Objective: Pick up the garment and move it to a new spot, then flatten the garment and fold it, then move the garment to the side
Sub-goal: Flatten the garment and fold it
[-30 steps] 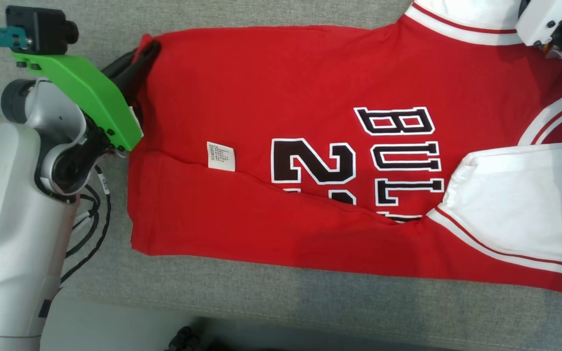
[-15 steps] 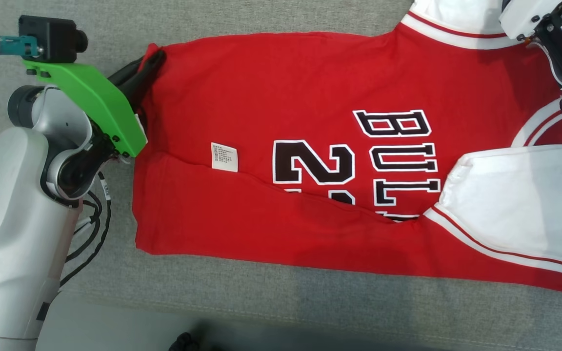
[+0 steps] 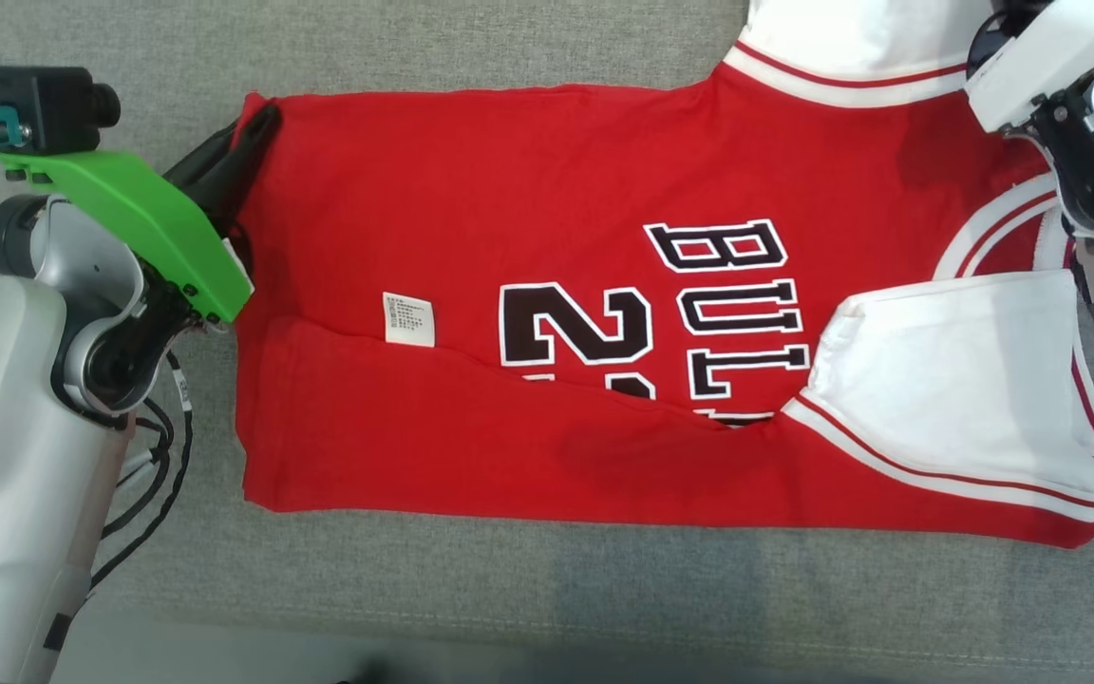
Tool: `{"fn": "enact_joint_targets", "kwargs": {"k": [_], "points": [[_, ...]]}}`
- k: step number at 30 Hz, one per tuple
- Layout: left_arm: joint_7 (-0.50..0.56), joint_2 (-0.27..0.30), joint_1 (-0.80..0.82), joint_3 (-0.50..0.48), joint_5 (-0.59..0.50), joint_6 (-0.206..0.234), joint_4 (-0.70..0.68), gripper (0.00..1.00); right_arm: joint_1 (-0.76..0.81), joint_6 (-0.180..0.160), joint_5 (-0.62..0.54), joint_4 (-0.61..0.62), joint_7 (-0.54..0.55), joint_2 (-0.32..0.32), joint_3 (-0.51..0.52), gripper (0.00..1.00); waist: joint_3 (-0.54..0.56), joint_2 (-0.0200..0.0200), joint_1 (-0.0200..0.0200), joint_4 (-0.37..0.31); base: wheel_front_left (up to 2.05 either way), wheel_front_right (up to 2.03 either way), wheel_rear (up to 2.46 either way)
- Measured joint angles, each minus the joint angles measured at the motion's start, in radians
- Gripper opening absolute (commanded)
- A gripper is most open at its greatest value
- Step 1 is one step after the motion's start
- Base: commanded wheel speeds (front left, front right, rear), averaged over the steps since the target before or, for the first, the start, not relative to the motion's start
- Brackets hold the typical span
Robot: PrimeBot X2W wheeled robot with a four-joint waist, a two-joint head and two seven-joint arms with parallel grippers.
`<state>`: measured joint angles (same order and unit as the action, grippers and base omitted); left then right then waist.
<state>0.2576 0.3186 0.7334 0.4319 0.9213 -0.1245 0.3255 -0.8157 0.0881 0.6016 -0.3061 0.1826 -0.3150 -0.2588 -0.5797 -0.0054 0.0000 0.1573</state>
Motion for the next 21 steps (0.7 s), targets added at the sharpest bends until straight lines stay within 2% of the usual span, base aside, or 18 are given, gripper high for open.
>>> {"fn": "enact_joint_targets", "kwargs": {"k": [21], "points": [[-0.127, 0.027, -0.142, 0.029, 0.06, 0.0, -0.01, 0.0, 0.26, 0.016, 0.047, 0.151, -0.123, 0.002, 0.026, 0.0, 0.138, 0.0, 0.0, -0.032, 0.0, 0.0, 0.0]]}}
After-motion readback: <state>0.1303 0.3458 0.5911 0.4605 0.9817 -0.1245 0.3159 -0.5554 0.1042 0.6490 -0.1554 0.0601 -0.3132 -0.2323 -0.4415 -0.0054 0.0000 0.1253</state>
